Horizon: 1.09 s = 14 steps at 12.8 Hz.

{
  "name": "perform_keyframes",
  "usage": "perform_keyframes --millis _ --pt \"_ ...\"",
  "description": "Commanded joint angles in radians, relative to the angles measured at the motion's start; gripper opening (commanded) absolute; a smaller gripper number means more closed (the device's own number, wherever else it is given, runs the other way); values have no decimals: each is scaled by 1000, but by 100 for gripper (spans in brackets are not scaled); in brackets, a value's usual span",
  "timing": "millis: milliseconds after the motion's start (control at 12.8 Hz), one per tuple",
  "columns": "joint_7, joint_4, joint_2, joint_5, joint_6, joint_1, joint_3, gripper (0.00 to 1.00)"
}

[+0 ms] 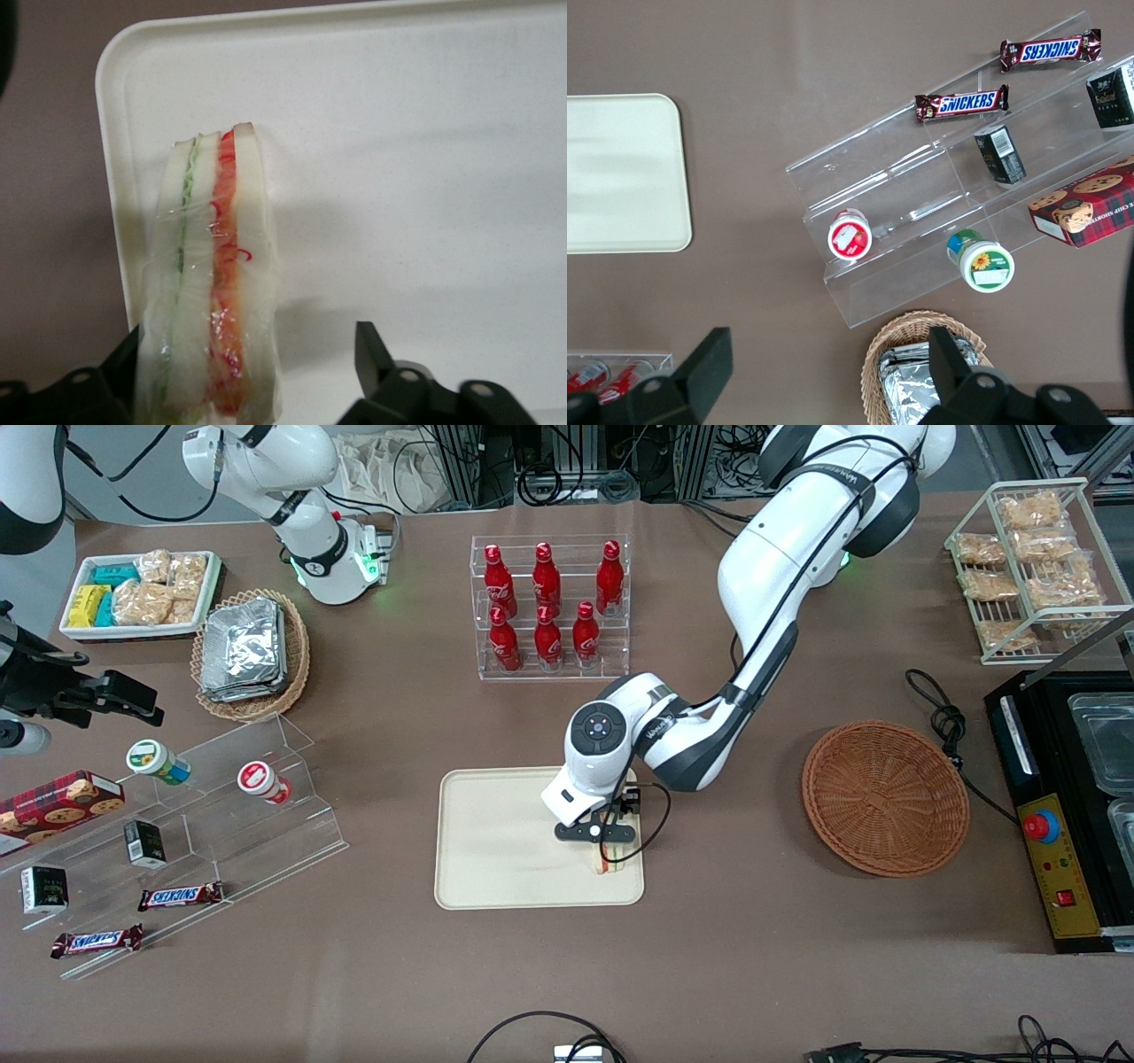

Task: Place sandwich from basket to tray
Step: 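Open the left gripper to release the sandwich onto the tray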

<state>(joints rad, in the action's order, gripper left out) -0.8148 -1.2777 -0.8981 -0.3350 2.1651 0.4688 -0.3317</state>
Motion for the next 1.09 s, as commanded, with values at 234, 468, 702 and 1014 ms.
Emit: perform_keyframes --millis 234,468,702,1014 --pt "-37 31 53 -9 -100 -1 8 100" --pt "-37 31 108 -4 -177 -50 6 100" --pt "-37 29 175 -7 -209 -82 8 100" --pt "-23 23 290 -4 -283 -194 6 100"
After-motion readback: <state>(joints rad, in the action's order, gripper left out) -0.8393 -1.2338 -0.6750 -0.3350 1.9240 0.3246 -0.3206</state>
